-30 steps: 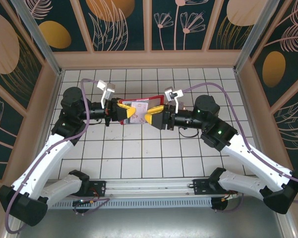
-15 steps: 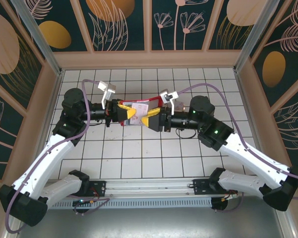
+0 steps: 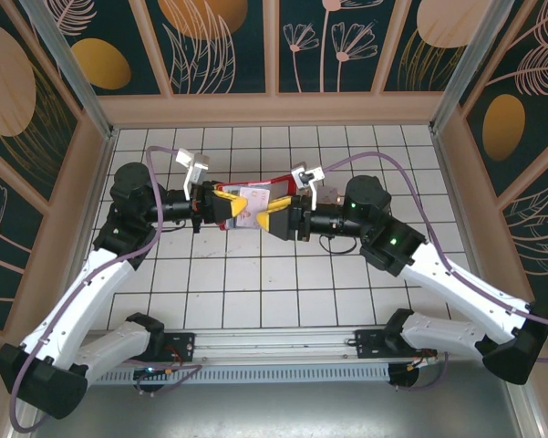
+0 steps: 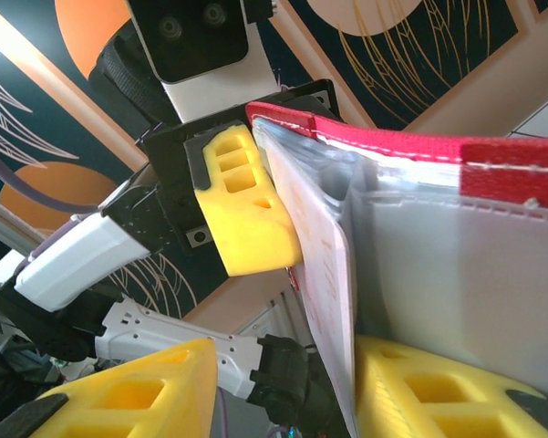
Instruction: Take the credit cards out of the card holder
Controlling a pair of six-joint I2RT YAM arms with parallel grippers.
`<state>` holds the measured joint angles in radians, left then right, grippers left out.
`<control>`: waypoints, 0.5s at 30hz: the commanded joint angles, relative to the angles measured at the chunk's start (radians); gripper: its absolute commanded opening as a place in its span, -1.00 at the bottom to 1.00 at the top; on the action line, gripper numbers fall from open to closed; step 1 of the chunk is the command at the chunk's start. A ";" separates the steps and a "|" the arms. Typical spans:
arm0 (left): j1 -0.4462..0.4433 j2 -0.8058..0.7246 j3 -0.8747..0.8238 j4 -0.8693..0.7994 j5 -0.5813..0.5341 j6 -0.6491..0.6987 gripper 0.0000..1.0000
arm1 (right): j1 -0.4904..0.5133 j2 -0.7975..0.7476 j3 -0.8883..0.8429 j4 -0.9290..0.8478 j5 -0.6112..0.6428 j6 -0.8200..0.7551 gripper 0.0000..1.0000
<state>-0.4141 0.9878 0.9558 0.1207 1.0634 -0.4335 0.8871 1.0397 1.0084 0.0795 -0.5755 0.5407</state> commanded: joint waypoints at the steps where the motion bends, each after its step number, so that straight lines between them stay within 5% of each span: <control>1: -0.015 0.018 0.011 -0.046 -0.097 0.055 -1.00 | 0.055 -0.009 -0.025 0.172 -0.138 0.028 -0.21; 15: -0.015 0.026 0.011 -0.033 -0.077 0.046 -0.96 | 0.051 -0.105 -0.073 0.163 -0.167 0.015 -0.37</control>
<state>-0.4351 0.9909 0.9577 0.0933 1.0790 -0.4160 0.8917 0.9840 0.9325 0.1490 -0.6033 0.5568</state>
